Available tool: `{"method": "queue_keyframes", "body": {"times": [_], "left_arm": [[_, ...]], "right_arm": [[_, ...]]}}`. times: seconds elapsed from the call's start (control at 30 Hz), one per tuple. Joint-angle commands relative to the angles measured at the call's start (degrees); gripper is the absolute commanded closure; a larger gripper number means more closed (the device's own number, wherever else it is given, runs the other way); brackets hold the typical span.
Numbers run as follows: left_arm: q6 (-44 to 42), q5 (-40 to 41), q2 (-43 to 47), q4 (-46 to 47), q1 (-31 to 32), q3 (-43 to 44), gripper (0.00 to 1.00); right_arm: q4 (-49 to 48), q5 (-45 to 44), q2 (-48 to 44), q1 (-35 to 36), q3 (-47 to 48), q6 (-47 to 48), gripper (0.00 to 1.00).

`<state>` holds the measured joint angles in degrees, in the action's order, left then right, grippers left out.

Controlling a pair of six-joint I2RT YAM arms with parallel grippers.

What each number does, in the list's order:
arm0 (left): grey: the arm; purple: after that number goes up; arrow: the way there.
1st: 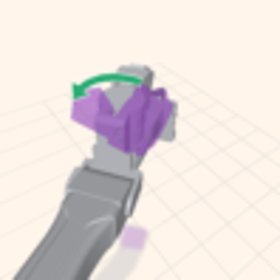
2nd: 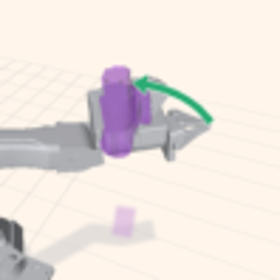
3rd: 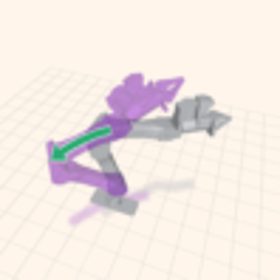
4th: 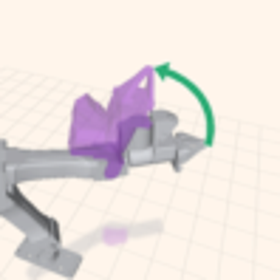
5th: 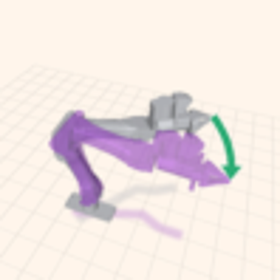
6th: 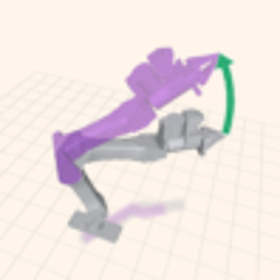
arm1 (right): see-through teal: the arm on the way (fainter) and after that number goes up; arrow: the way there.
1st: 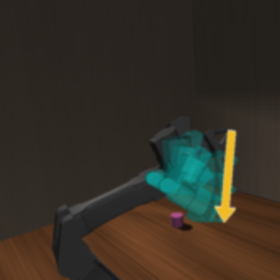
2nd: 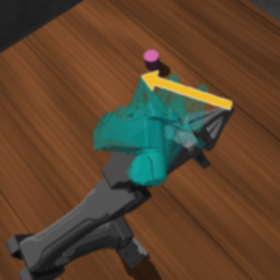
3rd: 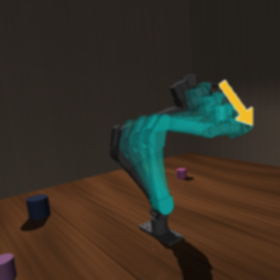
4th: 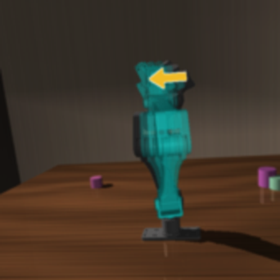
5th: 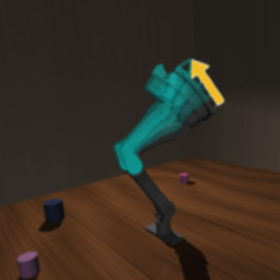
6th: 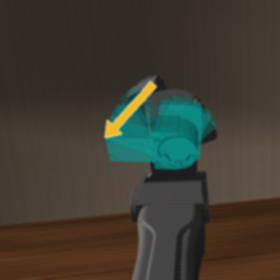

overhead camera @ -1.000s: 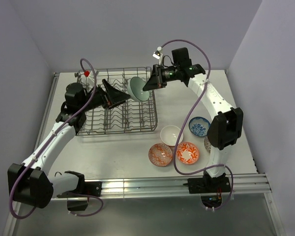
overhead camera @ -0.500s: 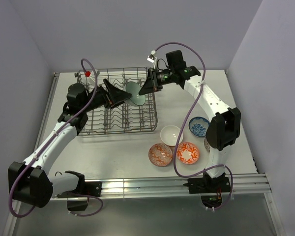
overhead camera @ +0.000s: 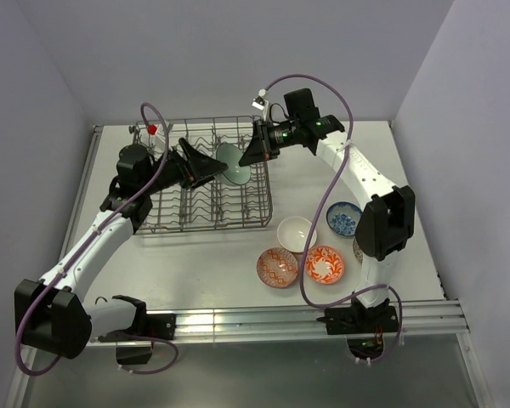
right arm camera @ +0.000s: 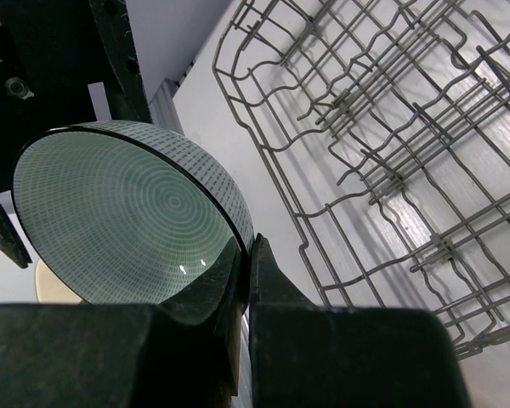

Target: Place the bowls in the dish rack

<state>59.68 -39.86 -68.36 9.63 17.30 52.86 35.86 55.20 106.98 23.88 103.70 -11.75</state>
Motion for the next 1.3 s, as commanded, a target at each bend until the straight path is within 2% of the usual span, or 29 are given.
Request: {"method": "queue_keyframes", "body": {"times": [0.0,0.07,0.17,0.23,0.33,0.43,0.47,0.53,0.63,0.67,0.73,0.9,1.03,1.17,1.27], "left_arm": [[-0.2,0.4,0.6,2.2,0.5,1.5,0.2],[-0.3,0.4,0.5,2.2,0.5,1.5,0.2],[-0.4,0.3,0.7,2.0,0.5,1.4,0.14],[-0.1,0.0,0.7,2.6,0.5,1.1,0.17],[-0.4,0.0,0.9,2.6,0.5,0.8,0.3],[-0.4,-1.0,1.1,3.3,0.5,0.7,0.58],[-0.5,-1.2,1.2,3.3,0.5,0.7,0.77],[-1.5,-0.7,1.4,2.1,0.5,1.0,1.0],[-2.0,-0.3,1.3,0.3,-0.1,1.2,1.0],[-2.2,0.2,1.5,-0.1,-0.5,1.2,1.0],[-3.5,0.8,1.4,-2.3,-1.5,1.8,1.0],[-8.1,2.9,1.0,-7.2,-4.2,3.2,1.0],[-12.8,2.9,-0.3,-13.0,-7.6,5.6,1.0],[-22.2,4.2,-4.1,-20.2,-13.2,11.0,1.0],[-35.0,7.8,-8.8,-28.5,-15.7,18.5,1.0]], "right_arm": [[-0.3,0.1,0.2,1.4,0.4,1.0,1.0],[0.1,-0.2,0.2,1.5,0.5,1.3,1.0],[0.3,-0.7,0.2,1.7,0.6,1.5,1.0],[0.4,-0.7,0.2,1.9,0.6,1.5,1.0],[0.5,-0.8,0.4,2.0,0.6,1.6,1.0],[1.1,-0.9,0.9,2.1,1.2,1.9,1.0],[1.1,-0.9,1.2,2.2,1.4,2.0,1.0],[1.6,-1.0,1.5,2.2,1.9,1.7,1.0],[2.0,-1.5,1.8,2.3,2.1,1.6,0.87],[2.1,-1.6,1.7,2.3,2.1,1.6,0.74],[2.2,-1.8,1.7,2.3,2.1,1.5,0.56],[2.2,-2.2,1.5,2.1,2.2,0.6,0.3],[1.9,-2.1,1.0,1.7,2.4,-0.2,0.01],[2.0,-1.7,0.2,0.3,2.7,-0.4,0.0],[3.2,-1.1,-0.1,-1.2,2.6,0.1,0.0]]}}
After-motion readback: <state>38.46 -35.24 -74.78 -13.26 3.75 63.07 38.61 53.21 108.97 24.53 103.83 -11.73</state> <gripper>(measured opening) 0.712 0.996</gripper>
